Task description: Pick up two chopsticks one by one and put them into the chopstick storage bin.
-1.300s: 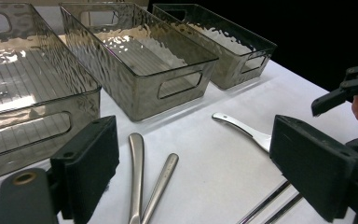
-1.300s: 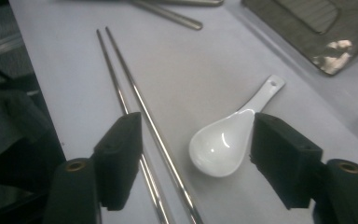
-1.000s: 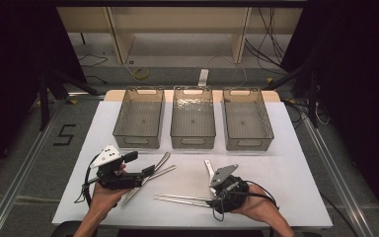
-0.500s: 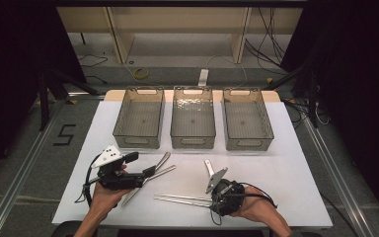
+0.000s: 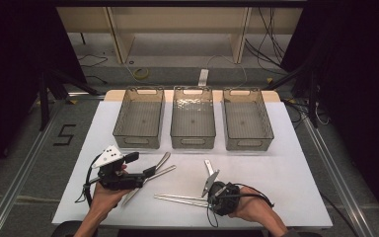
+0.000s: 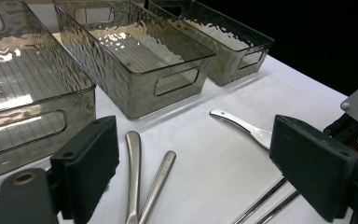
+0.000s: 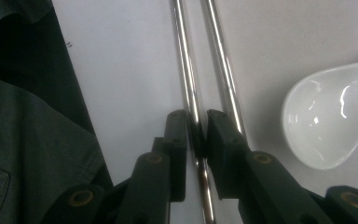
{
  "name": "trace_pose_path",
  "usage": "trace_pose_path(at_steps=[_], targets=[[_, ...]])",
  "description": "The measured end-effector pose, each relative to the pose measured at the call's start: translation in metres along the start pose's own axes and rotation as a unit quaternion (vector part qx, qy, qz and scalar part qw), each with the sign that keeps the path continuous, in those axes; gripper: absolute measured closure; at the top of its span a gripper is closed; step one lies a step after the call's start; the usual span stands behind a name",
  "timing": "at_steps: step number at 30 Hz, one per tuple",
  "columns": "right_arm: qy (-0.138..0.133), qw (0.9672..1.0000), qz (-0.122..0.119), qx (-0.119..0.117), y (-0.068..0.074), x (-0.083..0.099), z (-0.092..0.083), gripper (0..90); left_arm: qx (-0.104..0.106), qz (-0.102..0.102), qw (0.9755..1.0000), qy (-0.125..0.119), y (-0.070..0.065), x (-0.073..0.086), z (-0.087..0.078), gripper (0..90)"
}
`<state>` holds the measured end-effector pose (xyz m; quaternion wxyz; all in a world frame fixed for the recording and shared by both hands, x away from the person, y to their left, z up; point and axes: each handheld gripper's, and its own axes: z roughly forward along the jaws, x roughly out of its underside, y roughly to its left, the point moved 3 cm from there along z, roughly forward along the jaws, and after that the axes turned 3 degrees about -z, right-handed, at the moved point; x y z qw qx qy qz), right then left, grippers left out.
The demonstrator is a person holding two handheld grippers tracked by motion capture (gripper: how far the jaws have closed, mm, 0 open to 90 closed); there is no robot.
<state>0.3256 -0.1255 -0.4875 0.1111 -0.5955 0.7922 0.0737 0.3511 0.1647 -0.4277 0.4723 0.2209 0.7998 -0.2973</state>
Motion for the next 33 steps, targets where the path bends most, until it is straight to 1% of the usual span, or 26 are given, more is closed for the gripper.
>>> trace_pose_path(at_steps=[2,3,5,6,9,11,12,13,15,16,18,20,22,23,24,25,26,27,29,31,32,33], targets=[[0.002,1.0000,-0.001,0.000,0.000,-0.001,0.000,80.9,0.000,0.000,1.0000,0.000,0.000,0.000,0.000,14.9],[0.009,1.0000,-0.003,-0.002,0.000,-0.001,0.000,81.4,0.000,0.000,1.0000,0.001,0.000,0.000,0.000,14.9],[0.007,1.0000,-0.003,-0.001,0.000,-0.001,0.000,81.8,0.000,0.001,1.0000,0.001,0.000,0.000,0.000,14.9],[0.010,0.9999,-0.005,-0.002,0.000,-0.002,0.001,82.7,0.000,0.000,1.0000,0.000,-0.001,0.000,0.000,14.9],[0.016,0.9999,0.000,-0.002,0.002,-0.004,0.001,84.3,0.000,0.000,1.0000,0.000,-0.001,0.000,0.001,14.9],[0.024,0.9997,-0.010,-0.001,0.002,-0.004,0.000,84.6,0.000,0.000,1.0000,0.001,-0.001,0.000,0.000,14.9],[0.024,0.9997,-0.010,-0.001,0.002,-0.004,0.000,84.6,0.000,0.000,1.0000,0.001,-0.001,0.000,0.000,14.9],[0.026,0.9994,-0.022,-0.001,0.001,-0.004,0.000,84.8,0.001,0.001,1.0000,0.001,-0.001,0.000,0.000,14.9],[0.028,0.9993,-0.024,0.000,0.001,-0.005,0.000,84.9,0.001,0.001,1.0000,0.001,-0.001,0.000,0.000,14.9],[0.032,0.9993,-0.020,0.000,0.002,-0.005,0.000,85.1,0.002,0.002,1.0000,0.002,-0.001,0.000,0.000,14.9],[0.029,0.9993,-0.024,0.002,0.002,-0.006,0.001,85.2,0.003,0.003,1.0000,0.003,-0.001,0.000,0.001,14.9],[0.027,0.9993,-0.027,0.001,0.002,-0.006,0.000,85.3,0.005,0.003,1.0000,0.005,-0.002,0.000,0.001,15.0],[0.029,0.9988,-0.038,-0.001,0.001,-0.005,-0.002,85.4,0.015,0.008,0.9997,0.019,-0.004,0.002,0.004,15.1],[0.027,0.9991,-0.033,-0.001,0.003,-0.005,-0.003,85.5,0.015,0.008,0.9997,0.019,-0.004,0.002,0.004,15.1],[0.027,0.9991,-0.033,-0.001,0.003,-0.005,-0.003,85.5,0.019,0.010,0.9994,0.027,-0.005,0.003,0.006,15.1],[0.021,0.9990,-0.039,0.004,0.002,-0.005,-0.007,85.5,0.025,0.014,0.9989,0.036,-0.007,0.004,0.009,15.1],[0.021,0.9990,-0.039,0.004,0.002,-0.005,-0.010,85.5,0.036,0.021,0.9980,0.048,-0.011,0.005,0.012,15.4],[0.019,0.9988,-0.045,0.006,0.001,-0.006,-0.012,85.5,0.036,0.021,0.9980,0.048,-0.011,0.005,0.012,15.5],[0.018,0.9988,-0.045,0.007,0.001,-0.006,-0.015,85.6,0.049,0.030,0.9964,0.062,-0.016,0.007,0.017,15.6],[0.015,0.9990,-0.041,0.011,0.000,-0.007,-0.018,85.6,0.065,0.043,0.9936,0.082,-0.021,0.009,0.023,16.0],[0.015,0.9988,-0.044,0.013,-0.001,-0.007,-0.020,85.6,0.073,0.049,0.9919,0.092,-0.024,0.010,0.027,16.4],[0.017,0.9983,-0.053,0.016,-0.002,-0.007,-0.024,85.6,0.085,0.061,0.9887,0.107,-0.029,0.012,0.033,16.8]])
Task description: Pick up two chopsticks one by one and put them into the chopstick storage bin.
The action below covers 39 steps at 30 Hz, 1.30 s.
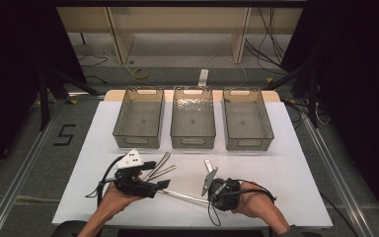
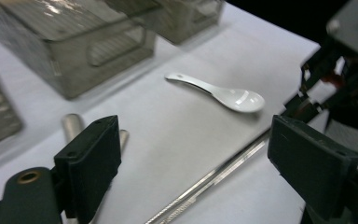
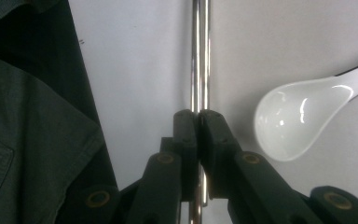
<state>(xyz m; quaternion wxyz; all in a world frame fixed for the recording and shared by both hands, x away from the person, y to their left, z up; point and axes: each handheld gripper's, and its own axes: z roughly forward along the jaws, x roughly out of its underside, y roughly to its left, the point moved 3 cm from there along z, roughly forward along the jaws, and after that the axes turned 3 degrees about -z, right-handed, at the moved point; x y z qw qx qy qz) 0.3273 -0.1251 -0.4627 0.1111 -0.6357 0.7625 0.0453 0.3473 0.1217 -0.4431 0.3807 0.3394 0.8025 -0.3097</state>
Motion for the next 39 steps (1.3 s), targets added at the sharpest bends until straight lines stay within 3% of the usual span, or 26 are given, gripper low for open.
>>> trace_pose_path(at_steps=[1,5,7,8,9,10,11,14,18,19,20,23,28,32,35,39], targets=[[0.000,1.0000,0.000,0.000,0.000,0.000,0.000,85.6,0.000,0.000,1.0000,0.000,0.000,0.000,0.000,17.2],[0.001,1.0000,-0.004,0.003,-0.001,-0.001,-0.005,85.7,0.029,0.036,0.9976,0.052,-0.011,0.003,0.022,18.7],[-0.004,1.0000,0.001,0.004,-0.001,-0.002,-0.006,85.6,0.039,0.060,0.9941,0.082,-0.016,0.006,0.035,19.4],[-0.003,1.0000,-0.002,0.006,-0.001,-0.002,-0.008,85.6,0.043,0.085,0.9900,0.104,-0.021,0.007,0.046,21.0],[-0.003,1.0000,-0.002,0.006,-0.001,-0.002,-0.008,85.6,0.043,0.085,0.9900,0.104,-0.021,0.007,0.046,22.0],[-0.002,0.9999,-0.008,0.006,0.000,-0.003,-0.011,85.6,0.051,0.093,0.9878,0.114,-0.023,0.008,0.051,23.3],[-0.002,0.9999,-0.008,0.006,0.000,-0.003,-0.011,85.6,0.055,0.092,0.9872,0.118,-0.024,0.008,0.055,23.3],[-0.004,0.9998,-0.017,0.010,0.000,-0.006,-0.015,85.7,0.068,0.116,0.9803,0.145,-0.027,0.011,0.066,29.7],[-0.005,0.9998,-0.014,0.011,0.000,-0.006,-0.017,85.7,0.077,0.125,0.9771,0.154,-0.030,0.014,0.073,36.3],[-0.008,0.9997,-0.019,0.015,-0.001,-0.007,-0.018,85.6,0.077,0.140,0.9734,0.164,-0.034,0.016,0.078,40.2],[-0.010,0.9998,-0.011,0.015,0.000,-0.008,-0.019,85.6,0.077,0.140,0.9734,0.164,-0.034,0.016,0.078,41.7],[-0.008,0.9997,-0.014,0.016,0.000,-0.008,-0.021,85.6,0.078,0.156,0.9695,0.172,-0.037,0.017,0.084,45.0],[-0.012,0.9994,-0.024,0.019,0.000,-0.009,-0.026,85.6,0.078,0.171,0.9674,0.170,-0.041,0.016,0.086,56.7],[-0.016,0.9993,-0.024,0.022,0.001,-0.010,-0.026,85.6,0.072,0.197,0.9626,0.172,-0.043,0.016,0.087,64.6],[-0.019,0.9991,-0.031,0.020,0.002,-0.011,-0.026,85.6,0.074,0.208,0.9608,0.168,-0.045,0.014,0.085,71.4],[-0.022,0.9989,-0.039,0.013,0.003,-0.010,-0.027,85.5,0.081,0.237,0.9526,0.173,-0.049,0.013,0.080,77.4]])
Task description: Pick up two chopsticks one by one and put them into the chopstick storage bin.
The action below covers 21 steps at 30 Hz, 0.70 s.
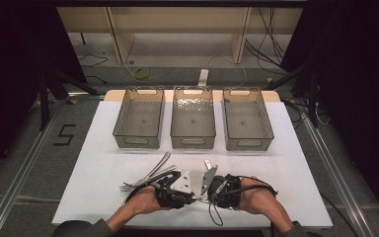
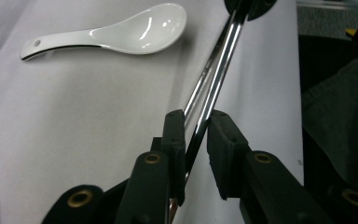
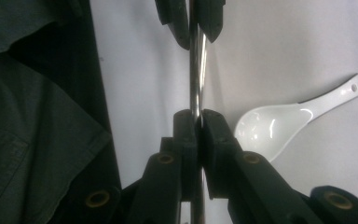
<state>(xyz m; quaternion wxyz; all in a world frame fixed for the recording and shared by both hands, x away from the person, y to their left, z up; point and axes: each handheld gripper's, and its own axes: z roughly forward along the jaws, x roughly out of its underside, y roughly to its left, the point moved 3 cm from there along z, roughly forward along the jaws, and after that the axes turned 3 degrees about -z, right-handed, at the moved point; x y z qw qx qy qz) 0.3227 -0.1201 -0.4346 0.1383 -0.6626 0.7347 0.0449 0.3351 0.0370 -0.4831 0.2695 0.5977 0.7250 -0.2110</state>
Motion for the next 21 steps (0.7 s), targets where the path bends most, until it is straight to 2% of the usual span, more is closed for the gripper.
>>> trace_pose_path(at_steps=[2,4,5,7,9,10,11,12,13,14,15,16,18,19,20,21], targets=[[-0.003,1.0000,-0.008,0.002,0.001,0.000,-0.002,85.4,-0.001,0.011,0.9999,0.002,-0.002,-0.002,-0.003,78.8],[-0.013,0.9998,-0.013,-0.004,0.000,0.001,-0.003,84.5,0.009,0.021,0.9997,0.006,-0.004,-0.003,-0.006,81.0],[-0.028,0.9996,-0.009,-0.001,-0.004,0.003,-0.004,82.5,0.012,0.030,0.9994,0.011,-0.006,-0.004,-0.010,83.7],[-0.038,0.9992,-0.004,-0.005,-0.005,0.004,-0.004,81.3,0.015,0.032,0.9993,0.014,-0.007,-0.005,-0.012,84.7],[-0.056,0.9984,0.009,0.006,-0.007,0.003,-0.007,78.3,0.004,0.030,0.9994,0.016,-0.006,-0.006,-0.020,85.1],[-0.069,0.9975,0.012,0.012,-0.009,0.003,-0.010,73.4,0.004,0.030,0.9994,0.016,-0.006,-0.006,-0.020,85.1],[-0.084,0.9959,0.025,0.022,-0.011,0.003,-0.013,66.5,0.001,0.029,0.9994,0.017,-0.005,-0.005,-0.022,85.1],[-0.084,0.9959,0.025,0.022,-0.011,0.003,-0.013,66.5,-0.008,0.024,0.9996,0.015,-0.002,-0.005,-0.026,85.1],[-0.127,0.9899,0.050,0.038,-0.017,0.003,-0.022,61.5,-0.015,0.012,0.9997,0.011,0.001,-0.003,-0.029,85.1],[-0.144,0.9870,0.058,0.043,-0.018,0.004,-0.026,58.3,-0.019,0.008,0.9997,0.012,0.004,-0.003,-0.032,85.2],[-0.161,0.9832,0.070,0.048,-0.020,0.004,-0.030,54.9,-0.032,-0.008,0.9994,0.010,0.011,0.000,-0.038,85.1],[-0.161,0.9832,0.070,0.048,-0.020,0.004,-0.030,54.9,-0.032,-0.008,0.9994,0.010,0.011,0.000,-0.038,85.2],[-0.187,0.9765,0.088,0.060,-0.022,0.006,-0.036,48.9,-0.047,-0.028,0.9985,0.008,0.018,0.004,-0.043,85.2],[-0.205,0.9717,0.103,0.057,-0.022,0.008,-0.038,43.6,-0.051,-0.034,0.9981,0.009,0.020,0.005,-0.045,85.1],[-0.205,0.9717,0.103,0.057,-0.022,0.008,-0.038,43.6,-0.056,-0.045,0.9974,0.006,0.023,0.006,-0.048,85.1],[-0.214,0.9688,0.113,0.055,-0.021,0.010,-0.036,39.8,-0.062,-0.054,0.9966,0.003,0.026,0.007,-0.050,85.1]])
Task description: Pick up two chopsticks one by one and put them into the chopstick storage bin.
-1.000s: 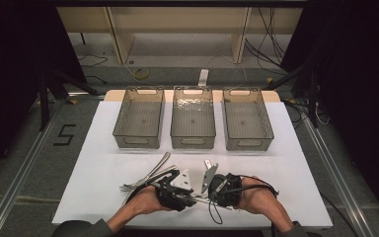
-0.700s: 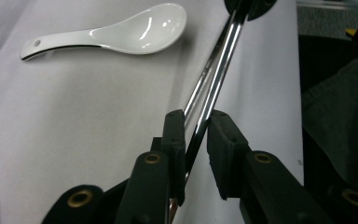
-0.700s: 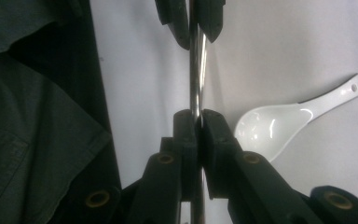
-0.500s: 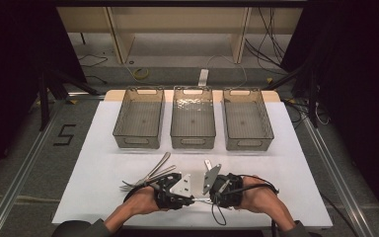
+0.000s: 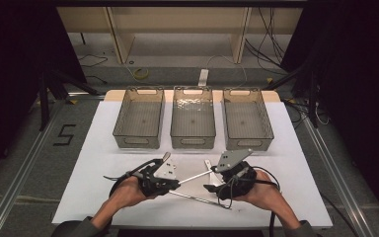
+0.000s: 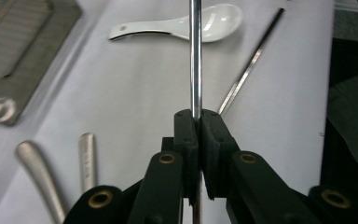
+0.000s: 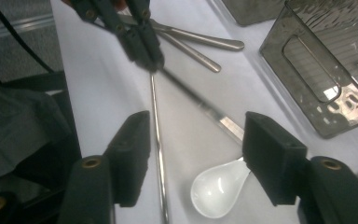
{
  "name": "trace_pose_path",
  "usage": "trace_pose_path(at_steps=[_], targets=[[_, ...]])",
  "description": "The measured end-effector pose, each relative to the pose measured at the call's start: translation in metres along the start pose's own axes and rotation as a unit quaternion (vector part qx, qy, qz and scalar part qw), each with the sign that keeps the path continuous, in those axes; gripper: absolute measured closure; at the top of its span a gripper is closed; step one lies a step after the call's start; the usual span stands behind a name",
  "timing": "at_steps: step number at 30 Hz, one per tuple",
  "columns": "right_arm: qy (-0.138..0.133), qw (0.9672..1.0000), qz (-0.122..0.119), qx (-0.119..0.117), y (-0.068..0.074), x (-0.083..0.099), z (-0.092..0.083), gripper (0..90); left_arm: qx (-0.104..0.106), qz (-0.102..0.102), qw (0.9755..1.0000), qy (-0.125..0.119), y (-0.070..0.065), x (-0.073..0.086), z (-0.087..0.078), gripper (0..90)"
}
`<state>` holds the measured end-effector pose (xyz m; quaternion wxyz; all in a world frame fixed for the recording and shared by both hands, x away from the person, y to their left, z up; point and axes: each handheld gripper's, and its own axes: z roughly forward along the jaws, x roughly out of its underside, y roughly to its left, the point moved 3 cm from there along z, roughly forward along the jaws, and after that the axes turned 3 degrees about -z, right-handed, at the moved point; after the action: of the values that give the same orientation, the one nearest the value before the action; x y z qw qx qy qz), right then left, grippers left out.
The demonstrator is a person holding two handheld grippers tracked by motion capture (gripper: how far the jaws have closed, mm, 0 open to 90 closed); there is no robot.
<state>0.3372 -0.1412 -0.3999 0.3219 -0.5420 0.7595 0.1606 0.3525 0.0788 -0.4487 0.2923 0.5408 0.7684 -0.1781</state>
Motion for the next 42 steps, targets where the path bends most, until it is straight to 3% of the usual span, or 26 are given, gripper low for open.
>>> trace_pose_path(at_steps=[2,3,4,7,10,18,25,29,34,42], targets=[[0.005,1.0000,0.006,-0.004,0.002,0.004,0.004,37.3,-0.010,-0.025,0.9996,-0.011,0.006,0.000,-0.005,85.1],[0.010,0.9999,0.008,-0.003,0.002,0.005,0.007,36.9,-0.017,-0.049,0.9985,-0.021,0.011,-0.001,-0.010,85.1],[0.010,0.9999,0.008,-0.003,0.002,0.005,0.007,36.9,-0.017,-0.049,0.9985,-0.021,0.011,-0.001,-0.010,85.1],[0.024,0.9995,0.016,-0.011,0.004,0.010,0.016,35.5,-0.034,-0.077,0.9960,-0.028,0.021,0.000,-0.017,85.1],[0.040,0.9989,0.017,-0.016,0.006,0.013,0.024,34.6,-0.044,-0.108,0.9924,-0.039,0.031,0.001,-0.024,85.1],[0.071,0.9970,0.015,-0.025,0.013,0.023,0.040,34.0,-0.075,-0.164,0.9824,-0.049,0.062,0.009,-0.037,85.1],[0.088,0.9957,0.018,-0.021,0.019,0.026,0.048,34.0,-0.106,-0.202,0.9720,-0.058,0.093,0.007,-0.051,85.1],[0.096,0.9949,0.017,-0.023,0.021,0.028,0.052,33.4,-0.133,-0.221,0.9641,-0.062,0.115,0.005,-0.060,85.1],[0.097,0.9946,0.022,-0.028,0.022,0.029,0.054,30.9,-0.163,-0.258,0.9500,-0.066,0.151,0.005,-0.067,85.1],[0.097,0.9944,0.025,-0.035,0.023,0.032,0.055,30.3,-0.188,-0.282,0.9384,-0.067,0.192,-0.001,-0.069,85.1]])
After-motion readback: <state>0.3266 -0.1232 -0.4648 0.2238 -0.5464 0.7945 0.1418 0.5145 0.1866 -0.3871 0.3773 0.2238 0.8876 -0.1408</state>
